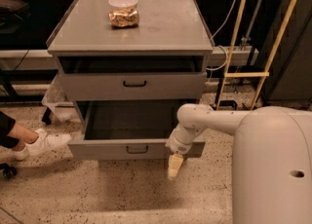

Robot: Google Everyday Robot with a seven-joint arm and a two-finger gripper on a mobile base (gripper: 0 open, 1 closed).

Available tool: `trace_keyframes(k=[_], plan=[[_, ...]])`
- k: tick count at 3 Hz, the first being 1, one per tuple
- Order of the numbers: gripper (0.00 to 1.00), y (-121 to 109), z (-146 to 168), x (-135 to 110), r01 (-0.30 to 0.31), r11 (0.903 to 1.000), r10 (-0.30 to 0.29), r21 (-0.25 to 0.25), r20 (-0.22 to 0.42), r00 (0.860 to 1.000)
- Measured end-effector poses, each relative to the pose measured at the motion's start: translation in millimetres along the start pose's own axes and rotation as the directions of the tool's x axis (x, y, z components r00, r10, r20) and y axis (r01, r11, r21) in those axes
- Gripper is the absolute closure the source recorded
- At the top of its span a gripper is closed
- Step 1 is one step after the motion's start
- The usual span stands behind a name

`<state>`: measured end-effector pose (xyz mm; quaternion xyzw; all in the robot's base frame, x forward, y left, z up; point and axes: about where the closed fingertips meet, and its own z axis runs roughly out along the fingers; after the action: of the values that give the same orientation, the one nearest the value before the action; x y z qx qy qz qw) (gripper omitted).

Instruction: Close middle drawer

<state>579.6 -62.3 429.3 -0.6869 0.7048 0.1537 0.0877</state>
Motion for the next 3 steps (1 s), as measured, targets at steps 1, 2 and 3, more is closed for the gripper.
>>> trace_keyframes(k=[1,2,3], plan=[[0.0,-11.0,1.3,-3.4,-0.023,0.9996,0.023,-0.017,0.01,1.0],[0.0,-57.0,1.1,-17.8,-0.065,0.9976,0.066,-0.024,0.037,0.997],[0.0,-90.0,-21.3,-27.3,-0.069,0.9967,0.066,0.044,0.066,0.996]])
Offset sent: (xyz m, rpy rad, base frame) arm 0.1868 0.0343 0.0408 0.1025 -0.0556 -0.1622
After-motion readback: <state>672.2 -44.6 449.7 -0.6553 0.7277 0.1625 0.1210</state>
